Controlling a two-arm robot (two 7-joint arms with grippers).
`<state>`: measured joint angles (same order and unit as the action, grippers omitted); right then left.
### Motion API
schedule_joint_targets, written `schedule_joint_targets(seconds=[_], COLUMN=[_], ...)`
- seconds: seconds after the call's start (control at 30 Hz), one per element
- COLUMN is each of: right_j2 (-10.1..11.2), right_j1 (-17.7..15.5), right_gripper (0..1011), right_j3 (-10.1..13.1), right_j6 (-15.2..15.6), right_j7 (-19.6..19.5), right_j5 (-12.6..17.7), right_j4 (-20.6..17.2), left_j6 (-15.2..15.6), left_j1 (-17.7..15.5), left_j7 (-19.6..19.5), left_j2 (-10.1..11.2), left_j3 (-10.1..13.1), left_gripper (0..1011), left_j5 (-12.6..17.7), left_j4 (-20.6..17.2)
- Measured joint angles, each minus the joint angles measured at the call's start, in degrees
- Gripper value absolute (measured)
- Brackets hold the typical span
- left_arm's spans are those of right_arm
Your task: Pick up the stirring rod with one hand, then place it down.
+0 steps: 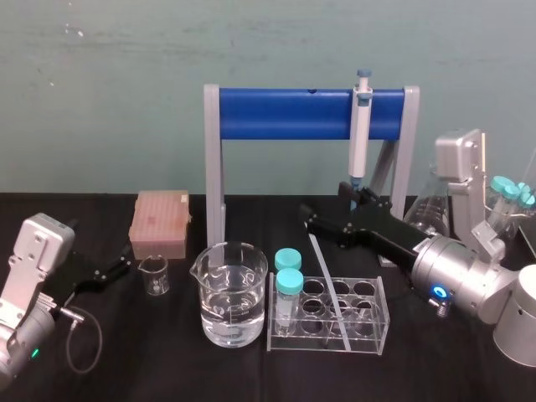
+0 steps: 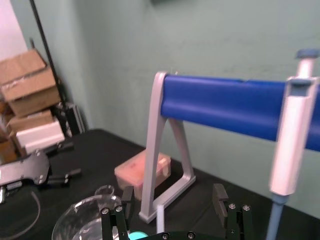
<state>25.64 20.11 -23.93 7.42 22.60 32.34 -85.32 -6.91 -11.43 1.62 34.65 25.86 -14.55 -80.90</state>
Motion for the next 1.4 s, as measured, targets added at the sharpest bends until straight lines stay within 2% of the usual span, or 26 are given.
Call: schedule_joint_targets(seconds=[0.23,0.47,1.0,1.4], right_j2=[0.0,-0.6,-2.0,-2.7], right_j1=[1.2,1.4,2.0,2.2], right_gripper=[1000,1000,1000,1000], right_j3=[-1.7,-1.9,-2.5,-2.8], right_j6=[4.3,5.6,6.9,5.9], right_j7=[-0.3,-0.5,-0.4,-0.1], right_j5=[-2.5,-3.4,-5.0,-6.5], right_j4=[0.5,1.3,4.0,4.6], left_j6=[0.0,0.0,0.0,0.0], left_j1=[0.0,0.0,0.0,0.0], left_j7=[0.0,0.0,0.0,0.0], left_j2=[0.0,0.0,0.0,0.0], left_j3=[0.0,0.0,0.0,0.0], left_gripper=[1000,1000,1000,1000], left_j5=[0.0,0.0,0.0,0.0], left_j4=[0.0,0.0,0.0,0.0])
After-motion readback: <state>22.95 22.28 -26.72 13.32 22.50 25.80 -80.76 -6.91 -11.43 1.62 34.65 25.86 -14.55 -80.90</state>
